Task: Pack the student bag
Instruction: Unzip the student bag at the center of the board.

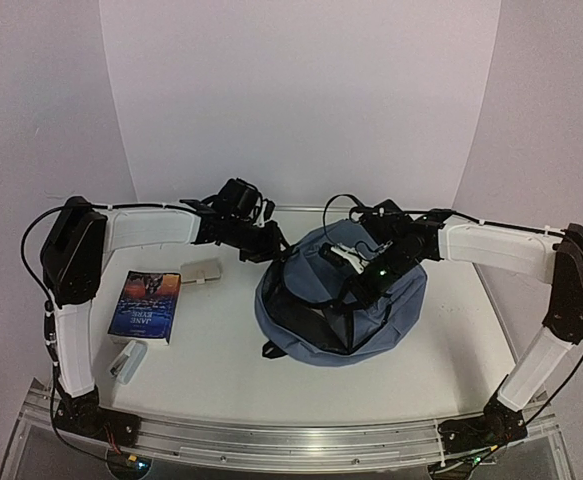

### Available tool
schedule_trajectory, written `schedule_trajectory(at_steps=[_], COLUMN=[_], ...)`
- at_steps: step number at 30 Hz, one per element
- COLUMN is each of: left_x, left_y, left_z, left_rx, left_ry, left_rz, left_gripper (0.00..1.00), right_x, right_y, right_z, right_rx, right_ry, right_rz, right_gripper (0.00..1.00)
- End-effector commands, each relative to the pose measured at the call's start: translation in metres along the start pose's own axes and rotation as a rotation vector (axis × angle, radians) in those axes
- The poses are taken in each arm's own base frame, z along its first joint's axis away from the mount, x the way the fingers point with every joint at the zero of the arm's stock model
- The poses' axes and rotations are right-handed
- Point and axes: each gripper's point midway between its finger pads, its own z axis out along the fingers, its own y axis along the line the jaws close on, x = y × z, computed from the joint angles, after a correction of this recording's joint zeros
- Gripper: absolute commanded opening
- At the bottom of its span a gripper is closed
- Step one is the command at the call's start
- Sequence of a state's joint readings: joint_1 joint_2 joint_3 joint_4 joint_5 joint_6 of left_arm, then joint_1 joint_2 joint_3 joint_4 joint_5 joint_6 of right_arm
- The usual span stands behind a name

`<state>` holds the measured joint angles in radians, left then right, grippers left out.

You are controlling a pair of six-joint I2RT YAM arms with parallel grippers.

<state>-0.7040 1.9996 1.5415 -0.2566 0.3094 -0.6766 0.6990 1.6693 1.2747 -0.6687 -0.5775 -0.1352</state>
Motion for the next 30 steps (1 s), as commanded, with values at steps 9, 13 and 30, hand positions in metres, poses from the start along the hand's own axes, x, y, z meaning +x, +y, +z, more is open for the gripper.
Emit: schedule_trajectory(at_steps=[9, 13, 30], left_x=[-0.014, -0.011, -0.017], left_y=[0.008, 0.006, -0.006], left_z=[0.013, 0.019, 0.030], left_rx=[-0.117, -0.138, -0.173], left_ry=[0.009, 0.028, 0.027], left_rz=[0.047, 0.084, 0.159], left_gripper=[0.29, 0.29, 0.05], right_x=[0.005, 0.005, 0.007], right_y=[0.010, 0.011, 0.016], right_z=[0.005, 0.005, 0.008], right_rx=[-0.038, -0.041, -0.058], right_ry=[0.027, 0.025, 0.036], right_rz=[-0.009, -0.010, -0.012], right_gripper=[0.00, 0.00, 0.00])
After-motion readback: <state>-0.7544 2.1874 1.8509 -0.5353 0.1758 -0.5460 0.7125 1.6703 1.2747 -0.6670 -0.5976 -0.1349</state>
